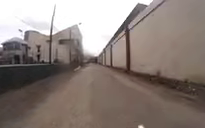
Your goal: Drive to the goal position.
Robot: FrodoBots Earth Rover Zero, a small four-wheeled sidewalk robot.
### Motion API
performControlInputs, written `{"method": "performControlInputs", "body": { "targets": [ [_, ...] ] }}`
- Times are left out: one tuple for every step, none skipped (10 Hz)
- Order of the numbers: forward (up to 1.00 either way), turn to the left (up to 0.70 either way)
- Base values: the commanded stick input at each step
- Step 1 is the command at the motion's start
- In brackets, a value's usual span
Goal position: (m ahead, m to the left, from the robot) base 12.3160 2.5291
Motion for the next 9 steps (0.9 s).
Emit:
{"method": "performControlInputs", "body": {
  "targets": [
    [0.30,0.00],
    [0.30,0.00],
    [0.30,0.00],
    [0.30,0.00],
    [0.30,0.00],
    [0.30,0.00],
    [0.30,0.00],
    [0.30,0.00],
    [0.30,0.00]
  ]
}}
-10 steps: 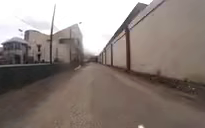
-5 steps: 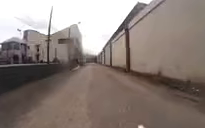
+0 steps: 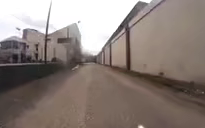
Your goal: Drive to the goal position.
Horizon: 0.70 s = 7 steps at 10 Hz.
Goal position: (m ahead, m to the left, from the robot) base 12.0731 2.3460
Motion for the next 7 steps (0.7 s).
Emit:
{"method": "performControlInputs", "body": {
  "targets": [
    [0.30,0.00],
    [0.30,0.00],
    [0.30,0.00],
    [0.30,0.00],
    [0.30,0.00],
    [0.30,0.00],
    [0.30,0.00]
  ]
}}
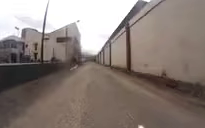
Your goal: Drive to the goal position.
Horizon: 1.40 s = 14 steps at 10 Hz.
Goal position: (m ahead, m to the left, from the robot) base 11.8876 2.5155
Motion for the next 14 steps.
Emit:
{"method": "performControlInputs", "body": {
  "targets": [
    [0.30,0.00],
    [0.30,0.00],
    [0.30,0.00],
    [0.30,0.00],
    [0.30,0.00],
    [0.30,0.00],
    [0.30,0.00],
    [0.30,0.00],
    [0.30,0.00],
    [0.30,0.00],
    [0.30,0.00],
    [0.30,0.00],
    [0.30,0.00],
    [0.30,0.00]
  ]
}}
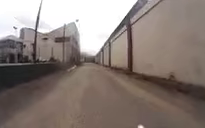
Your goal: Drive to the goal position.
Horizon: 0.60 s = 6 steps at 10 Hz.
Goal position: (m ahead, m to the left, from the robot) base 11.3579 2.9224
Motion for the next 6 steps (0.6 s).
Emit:
{"method": "performControlInputs", "body": {
  "targets": [
    [0.30,0.00],
    [0.30,0.00],
    [0.30,0.00],
    [0.30,0.00],
    [0.30,0.00],
    [0.30,0.00]
  ]
}}
